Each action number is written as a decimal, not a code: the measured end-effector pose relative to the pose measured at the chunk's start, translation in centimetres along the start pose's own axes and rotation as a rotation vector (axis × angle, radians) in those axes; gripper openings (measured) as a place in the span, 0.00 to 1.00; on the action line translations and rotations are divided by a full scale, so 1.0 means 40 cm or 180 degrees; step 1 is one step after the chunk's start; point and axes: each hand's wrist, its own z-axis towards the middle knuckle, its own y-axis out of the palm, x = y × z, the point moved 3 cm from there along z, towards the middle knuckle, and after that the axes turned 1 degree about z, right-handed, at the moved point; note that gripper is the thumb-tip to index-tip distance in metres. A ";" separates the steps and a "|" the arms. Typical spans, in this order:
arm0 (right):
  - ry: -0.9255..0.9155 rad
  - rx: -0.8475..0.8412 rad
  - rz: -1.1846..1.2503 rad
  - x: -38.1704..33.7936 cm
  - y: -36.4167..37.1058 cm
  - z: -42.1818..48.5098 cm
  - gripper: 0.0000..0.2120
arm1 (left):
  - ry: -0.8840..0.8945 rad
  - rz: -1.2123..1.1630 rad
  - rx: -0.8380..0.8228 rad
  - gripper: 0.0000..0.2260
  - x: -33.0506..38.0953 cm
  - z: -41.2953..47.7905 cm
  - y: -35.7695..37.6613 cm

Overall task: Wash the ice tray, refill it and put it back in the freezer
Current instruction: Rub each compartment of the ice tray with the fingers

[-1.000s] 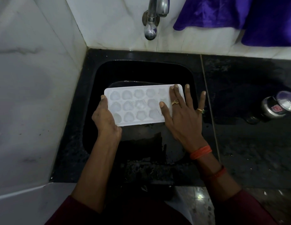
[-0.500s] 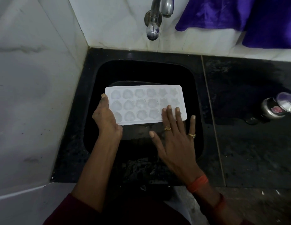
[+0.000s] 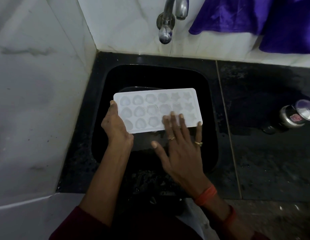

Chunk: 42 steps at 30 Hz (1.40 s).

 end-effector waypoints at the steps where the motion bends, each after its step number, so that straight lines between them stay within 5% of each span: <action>1: -0.0081 -0.0047 0.0030 -0.023 0.005 0.000 0.38 | 0.0016 0.0008 0.0002 0.16 -0.002 -0.001 0.002; 11: -0.0306 -0.0204 -0.0010 -0.032 -0.002 0.028 0.33 | 0.0012 -0.0049 0.0083 0.15 0.001 0.003 0.000; 22: -0.1186 -0.0415 -0.0007 -0.085 0.017 0.119 0.34 | -0.0114 0.0130 -0.0177 0.19 -0.035 0.005 0.026; 31: -0.0193 -0.0209 -0.0234 0.113 0.026 0.237 0.33 | -0.0288 0.0080 -0.0101 0.17 -0.041 0.026 0.037; 35: 0.0742 0.0249 0.0855 0.238 0.014 0.252 0.27 | -0.0247 0.0157 -0.0118 0.17 -0.025 0.060 0.027; 42: 0.1930 -0.0134 0.4161 0.314 0.081 0.287 0.19 | -0.0588 0.0247 -0.0275 0.17 -0.025 0.119 0.044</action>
